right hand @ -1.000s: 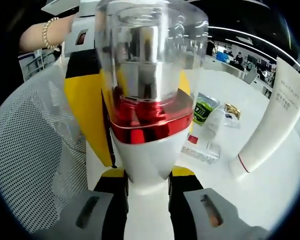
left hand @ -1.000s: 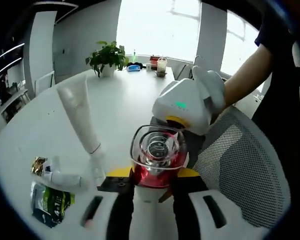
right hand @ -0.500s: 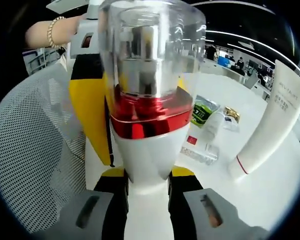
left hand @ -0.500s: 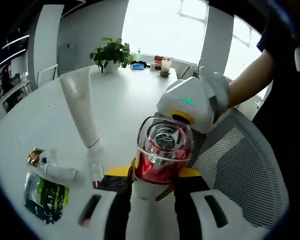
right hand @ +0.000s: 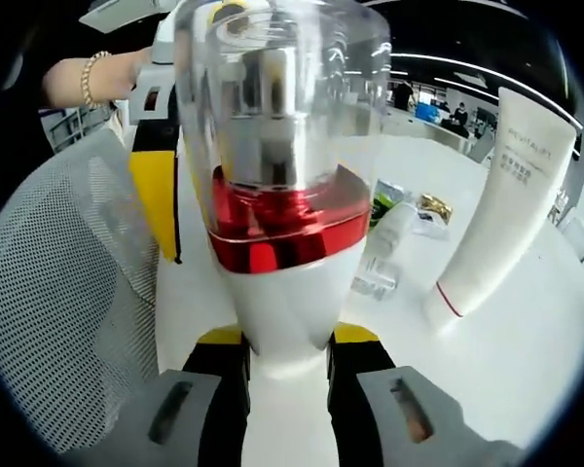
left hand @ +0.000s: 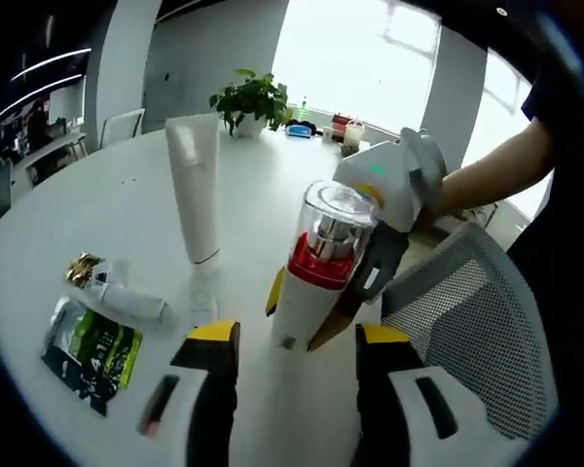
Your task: Arrange the skincare products in the storage area until every visible bottle or jar stands upright without overlapping.
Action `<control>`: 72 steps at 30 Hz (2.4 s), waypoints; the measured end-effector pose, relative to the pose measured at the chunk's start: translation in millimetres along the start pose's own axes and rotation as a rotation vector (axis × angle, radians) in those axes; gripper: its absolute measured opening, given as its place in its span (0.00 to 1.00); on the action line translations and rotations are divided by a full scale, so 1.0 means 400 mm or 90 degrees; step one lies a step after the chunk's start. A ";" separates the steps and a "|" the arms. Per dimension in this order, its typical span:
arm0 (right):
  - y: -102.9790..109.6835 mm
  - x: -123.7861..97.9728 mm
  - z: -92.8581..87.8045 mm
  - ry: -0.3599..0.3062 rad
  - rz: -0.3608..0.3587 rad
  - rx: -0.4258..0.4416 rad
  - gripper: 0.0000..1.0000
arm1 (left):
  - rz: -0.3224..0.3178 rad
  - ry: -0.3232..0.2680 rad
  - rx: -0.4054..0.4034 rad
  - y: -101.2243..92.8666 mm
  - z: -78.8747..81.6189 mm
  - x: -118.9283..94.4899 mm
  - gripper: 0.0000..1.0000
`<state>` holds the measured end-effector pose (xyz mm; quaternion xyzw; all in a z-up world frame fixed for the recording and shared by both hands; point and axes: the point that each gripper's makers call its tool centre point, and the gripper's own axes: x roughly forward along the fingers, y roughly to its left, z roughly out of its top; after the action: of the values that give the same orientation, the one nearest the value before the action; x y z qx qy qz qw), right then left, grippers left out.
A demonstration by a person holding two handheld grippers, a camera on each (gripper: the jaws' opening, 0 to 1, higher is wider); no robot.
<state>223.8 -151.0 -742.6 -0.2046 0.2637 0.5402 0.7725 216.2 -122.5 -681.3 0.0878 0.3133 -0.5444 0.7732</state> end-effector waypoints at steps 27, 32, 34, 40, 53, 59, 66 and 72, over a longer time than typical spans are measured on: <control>-0.230 -0.073 -0.071 0.015 -0.074 0.048 0.30 | 0.071 0.010 -0.104 0.025 -0.114 -0.062 0.61; -0.279 -0.075 -0.073 0.017 -0.081 0.052 0.30 | 0.077 0.015 -0.115 0.026 -0.127 -0.072 0.62; -0.290 -0.075 -0.074 0.016 -0.081 0.053 0.30 | 0.079 0.015 -0.119 0.028 -0.133 -0.076 0.63; -0.335 -0.066 -0.072 0.014 -0.085 0.057 0.30 | 0.082 0.024 -0.130 0.028 -0.152 -0.083 0.63; -0.372 -0.053 -0.064 0.011 -0.079 0.052 0.30 | 0.078 0.049 -0.131 0.025 -0.181 -0.072 0.62; -0.383 -0.049 -0.066 0.004 -0.086 0.063 0.30 | 0.076 0.050 -0.125 0.027 -0.173 -0.069 0.62; -0.376 -0.053 -0.063 -0.004 -0.101 0.101 0.32 | 0.078 0.049 -0.124 0.030 -0.172 -0.073 0.62; -0.350 -0.053 -0.070 0.008 -0.102 0.127 0.45 | 0.082 0.047 -0.122 0.030 -0.175 -0.080 0.62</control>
<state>344.7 -229.7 -746.8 -0.1504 0.3035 0.4467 0.8281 192.9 -59.3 -720.2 0.0532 0.3858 -0.4578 0.7992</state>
